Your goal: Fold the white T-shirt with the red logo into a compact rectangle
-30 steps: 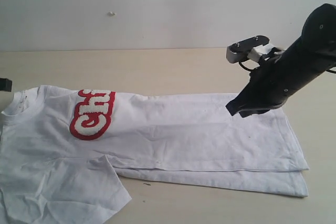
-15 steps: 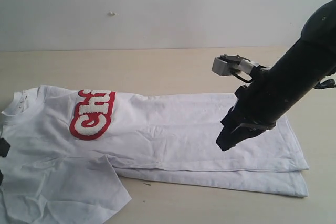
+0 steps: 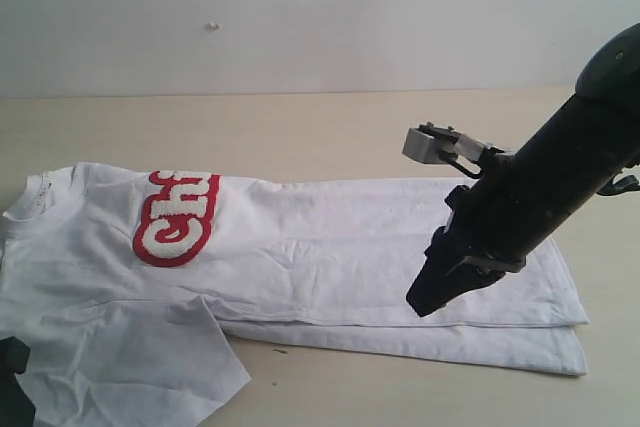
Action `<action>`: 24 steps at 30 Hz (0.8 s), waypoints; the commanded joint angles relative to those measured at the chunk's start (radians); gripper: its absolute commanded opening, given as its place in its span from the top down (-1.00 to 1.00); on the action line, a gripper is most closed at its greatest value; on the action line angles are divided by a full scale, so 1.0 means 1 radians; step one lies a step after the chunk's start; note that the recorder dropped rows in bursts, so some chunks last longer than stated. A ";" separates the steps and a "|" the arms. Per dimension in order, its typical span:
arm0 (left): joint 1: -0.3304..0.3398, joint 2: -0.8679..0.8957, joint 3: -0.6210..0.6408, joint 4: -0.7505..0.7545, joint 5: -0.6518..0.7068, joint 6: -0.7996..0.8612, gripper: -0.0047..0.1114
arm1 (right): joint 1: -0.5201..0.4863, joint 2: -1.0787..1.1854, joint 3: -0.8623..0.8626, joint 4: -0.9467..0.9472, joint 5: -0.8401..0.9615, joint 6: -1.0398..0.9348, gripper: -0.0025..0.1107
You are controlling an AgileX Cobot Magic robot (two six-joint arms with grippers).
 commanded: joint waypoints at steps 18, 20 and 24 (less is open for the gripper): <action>-0.004 0.079 0.040 -0.127 -0.050 0.058 -0.15 | 0.001 -0.010 0.003 0.044 0.003 -0.045 0.96; -0.004 0.084 0.040 -0.144 -0.043 0.061 -0.14 | 0.001 -0.010 0.003 0.044 -0.002 -0.045 0.96; -0.004 0.096 0.040 -0.243 -0.008 0.163 -0.05 | 0.001 -0.010 0.003 0.044 -0.009 -0.045 0.96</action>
